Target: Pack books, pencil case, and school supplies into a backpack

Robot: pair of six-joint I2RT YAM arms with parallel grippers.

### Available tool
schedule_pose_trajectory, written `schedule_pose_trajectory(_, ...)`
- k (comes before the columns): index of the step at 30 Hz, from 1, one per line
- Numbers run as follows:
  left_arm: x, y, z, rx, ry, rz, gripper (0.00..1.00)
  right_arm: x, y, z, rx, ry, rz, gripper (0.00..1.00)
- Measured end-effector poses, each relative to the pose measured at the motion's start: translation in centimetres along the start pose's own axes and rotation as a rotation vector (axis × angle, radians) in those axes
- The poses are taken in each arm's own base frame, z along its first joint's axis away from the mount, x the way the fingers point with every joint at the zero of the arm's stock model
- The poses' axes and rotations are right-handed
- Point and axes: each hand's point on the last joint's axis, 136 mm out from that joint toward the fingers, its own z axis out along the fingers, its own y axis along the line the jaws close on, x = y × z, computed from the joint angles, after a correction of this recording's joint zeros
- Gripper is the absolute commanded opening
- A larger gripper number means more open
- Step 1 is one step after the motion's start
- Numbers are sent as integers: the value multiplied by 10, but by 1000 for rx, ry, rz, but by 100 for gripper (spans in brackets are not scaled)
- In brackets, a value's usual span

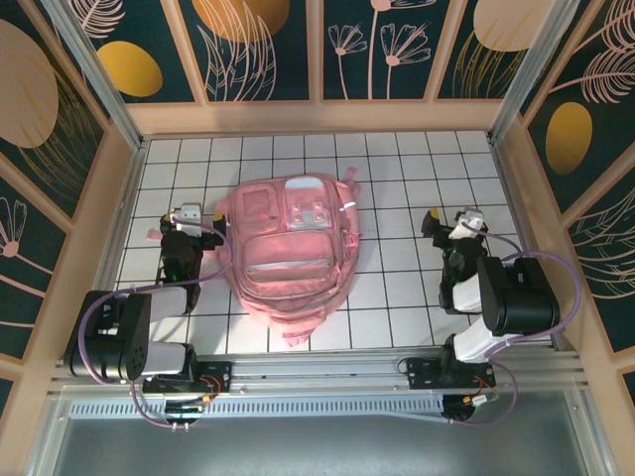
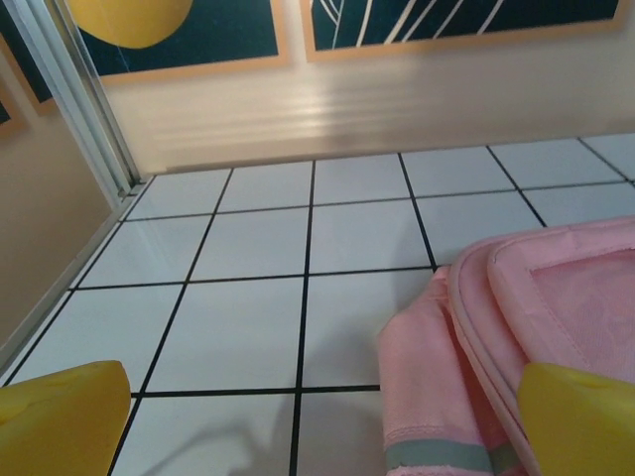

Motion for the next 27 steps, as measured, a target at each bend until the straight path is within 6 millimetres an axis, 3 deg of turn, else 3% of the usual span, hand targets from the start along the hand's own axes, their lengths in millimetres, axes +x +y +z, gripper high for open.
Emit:
schedule_pose_trajectory(5,3,2,-1,-12,-22,-31,99,0,3,0,-8,1,-1,99)
schedule_pose_trajectory(10,29,17,5,-61,18,-74,99,2,4,0,-10,6,-2,99)
schedule_pose_trajectory(27,18,21,7,-47,-23,-109,99,6,3,0,-7,25,-4,99)
